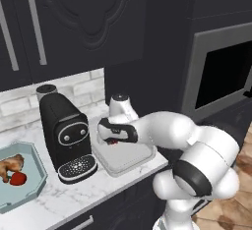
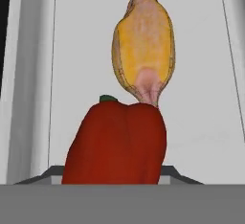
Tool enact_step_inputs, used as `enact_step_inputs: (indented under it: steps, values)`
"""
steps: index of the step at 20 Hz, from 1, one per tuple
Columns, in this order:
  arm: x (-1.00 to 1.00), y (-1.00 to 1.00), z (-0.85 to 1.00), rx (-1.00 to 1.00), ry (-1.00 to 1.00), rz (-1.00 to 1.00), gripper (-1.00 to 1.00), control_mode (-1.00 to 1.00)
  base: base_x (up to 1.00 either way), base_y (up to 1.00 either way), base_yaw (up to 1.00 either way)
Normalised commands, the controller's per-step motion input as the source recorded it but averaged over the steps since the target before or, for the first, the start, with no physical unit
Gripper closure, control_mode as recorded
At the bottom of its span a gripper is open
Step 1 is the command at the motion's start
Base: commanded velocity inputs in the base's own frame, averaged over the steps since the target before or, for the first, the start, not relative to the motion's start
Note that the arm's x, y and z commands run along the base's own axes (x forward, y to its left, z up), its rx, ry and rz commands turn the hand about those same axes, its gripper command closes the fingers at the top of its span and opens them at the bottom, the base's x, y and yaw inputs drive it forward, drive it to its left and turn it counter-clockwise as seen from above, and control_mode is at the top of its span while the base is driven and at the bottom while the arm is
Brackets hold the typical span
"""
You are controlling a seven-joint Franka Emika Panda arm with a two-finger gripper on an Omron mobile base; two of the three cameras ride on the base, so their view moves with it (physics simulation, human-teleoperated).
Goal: Place one bell pepper and one chicken drumstick in each tupperware on the nearby counter, to pack two identical lunches.
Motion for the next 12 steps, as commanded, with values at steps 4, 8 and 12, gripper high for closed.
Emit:
enact_step_inputs:
  steps: [4,8,12]
  values:
    - [0.25,-0.02,-0.21,0.00,0.01,0.00,-1.00,-1.00,0.00,0.00,0.00]
    - [0.00,0.00,0.05,0.00,0.00,0.00,-1.00,-1.00,0.00,0.00,0.00]
    - [-0.02,0.00,0.36,0.00,-0.03,0.00,-1.00,-1.00,0.00,0.00,0.00]
